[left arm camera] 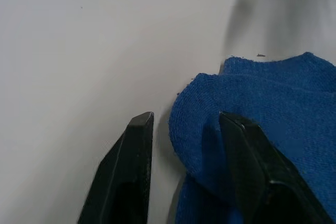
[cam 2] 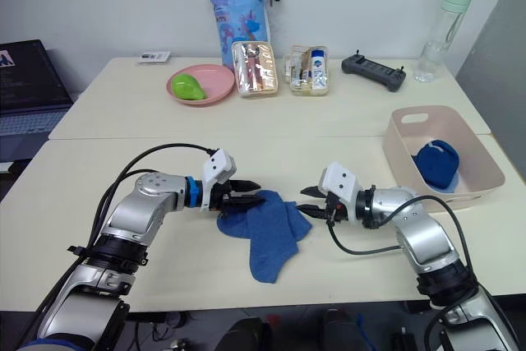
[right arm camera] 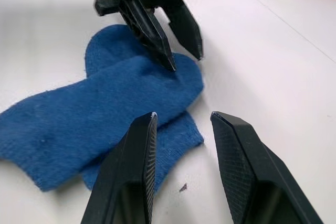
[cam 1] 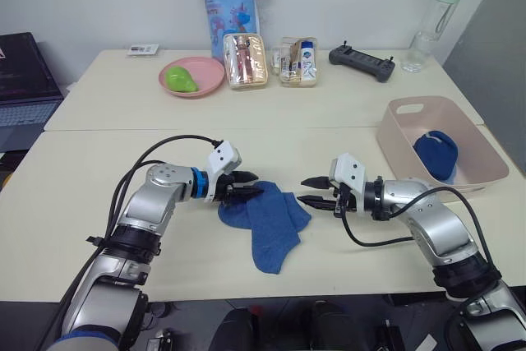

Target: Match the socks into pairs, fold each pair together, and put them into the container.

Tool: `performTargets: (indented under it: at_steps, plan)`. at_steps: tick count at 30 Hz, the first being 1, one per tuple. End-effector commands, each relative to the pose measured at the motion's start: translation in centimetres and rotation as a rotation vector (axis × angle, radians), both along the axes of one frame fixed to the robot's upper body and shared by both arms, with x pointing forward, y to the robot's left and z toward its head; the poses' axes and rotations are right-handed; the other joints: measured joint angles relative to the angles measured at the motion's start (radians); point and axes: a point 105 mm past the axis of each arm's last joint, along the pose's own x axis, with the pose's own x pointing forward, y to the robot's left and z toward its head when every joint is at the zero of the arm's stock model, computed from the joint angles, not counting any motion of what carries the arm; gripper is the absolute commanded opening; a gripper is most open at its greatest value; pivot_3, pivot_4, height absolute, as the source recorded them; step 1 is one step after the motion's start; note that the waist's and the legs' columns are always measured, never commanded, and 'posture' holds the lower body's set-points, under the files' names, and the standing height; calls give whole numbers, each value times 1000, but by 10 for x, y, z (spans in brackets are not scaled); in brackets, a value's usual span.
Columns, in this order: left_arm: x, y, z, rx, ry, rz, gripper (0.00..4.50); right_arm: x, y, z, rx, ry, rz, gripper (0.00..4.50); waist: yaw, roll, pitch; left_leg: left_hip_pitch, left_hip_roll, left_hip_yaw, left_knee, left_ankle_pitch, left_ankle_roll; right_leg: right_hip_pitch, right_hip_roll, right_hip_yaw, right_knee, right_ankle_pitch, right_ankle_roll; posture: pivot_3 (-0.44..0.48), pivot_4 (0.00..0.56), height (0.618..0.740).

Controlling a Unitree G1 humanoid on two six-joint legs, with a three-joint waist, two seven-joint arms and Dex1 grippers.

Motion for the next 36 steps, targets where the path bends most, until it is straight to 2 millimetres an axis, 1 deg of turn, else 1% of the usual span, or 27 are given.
performTargets:
  at_steps: [1, 3, 4, 5, 8, 10, 13, 17, 21, 23, 26, 27, 31, 33, 36]
  plan:
    - [1, -4, 10, -1, -34, -30, 603, 0, 3, 13, 30, -52, 13, 1803, 0, 0, 0, 0, 0, 0, 0, 0, 0, 0, 0, 0, 0, 0, 0, 0, 150, 740]
    - [0, -5, 11, -3, -36, -32, 0, -2, 4, 13, 44, -33, 21, 2144, 0, 0, 0, 0, 0, 0, 0, 0, 0, 0, 0, 0, 0, 0, 0, 0, 150, 740]
    - [0, -5, 11, -4, -38, -32, 0, -3, 4, 13, 46, -26, 27, 2361, 0, 0, 0, 0, 0, 0, 0, 0, 0, 0, 0, 0, 0, 0, 0, 0, 150, 740]
    - [0, -5, 12, -5, -39, -32, 0, -3, 5, 14, 47, -27, 27, 2688, 0, 0, 0, 0, 0, 0, 0, 0, 0, 0, 0, 0, 0, 0, 0, 0, 150, 740]
    - [1, -2, 16, -20, -51, -6, 0, -4, 3, 12, 51, -9, 20, 3813, 0, 0, 0, 0, 0, 0, 0, 0, 0, 0, 0, 0, 0, 0, 0, 0, 150, 740]
    - [4, 3, 21, -38, -63, 32, 0, -6, 2, 10, 51, 12, 15, 4460, 0, 0, 0, 0, 0, 0, 0, 0, 0, 0, 0, 0, 0, 0, 0, 0, 150, 740]
    - [3, 14, 32, -89, -76, 95, 0, -15, -1, 2, 44, 54, 20, 4460, 0, 0, 0, 0, 0, 0, 0, 0, 0, 0, 0, 0, 0, 0, 0, 0, 150, 740]
    - [2, 33, 50, -180, -106, 224, 0, -19, 2, 2, 78, 90, 3, 4460, -3, 0, 0, 0, 0, 0, 0, 0, 0, 0, 0, 0, 0, 0, 0, 0, 150, 740]
    - [2, 48, 56, -248, -126, 351, 0, -20, 9, 0, 123, 164, -30, 4460, -2, 0, 0, 0, 1, -1, 0, 0, 0, 0, 0, 0, 1, 0, 0, 0, 150, 740]
    - [0, 52, 54, -266, -125, 392, 0, -19, 11, -4, 136, 214, -57, 4460, -2, 0, 0, 0, 1, -1, 0, 0, 0, 0, 0, 0, 1, 0, 0, 0, 150, 740]
    - [-9, 50, 45, -264, -108, 400, 0, -17, 13, -13, 128, 254, -100, 4460, -1, 0, 0, 0, 1, -1, 0, 0, 0, 0, 0, 0, 0, 0, 0, 0, 150, 740]
    - [-10, 48, 43, -262, -106, 399, 0, -19, 15, -15, 122, 272, -91, 4460, -1, 0, 0, 0, 1, -1, 0, 0, 0, 0, 0, 0, 0, 0, 0, 0, 150, 740]
    - [-11, 47, 44, -264, -107, 408, 0, -20, 21, -25, 71, 350, -89, 4460, -1, 0, 0, 0, 1, -1, 0, 0, 0, 0, 0, 0, 0, 0, 0, 0, 150, 740]
    - [-12, 46, 44, -261, -108, 407, 0, -20, 27, -25, 87, 405, -99, 4460, -1, 0, 0, 0, 1, 0, 0, 0, 0, 0, 0, 0, 1, 0, 0, 0, 150, 740]
    - [-12, 46, 44, -257, -107, 401, 0, -24, 35, -25, 88, 448, -85, 3922, -1, 0, 0, 0, 1, -1, 0, 0, 0, 0, 0, 0, 0, 0, 0, 0, 150, 740]
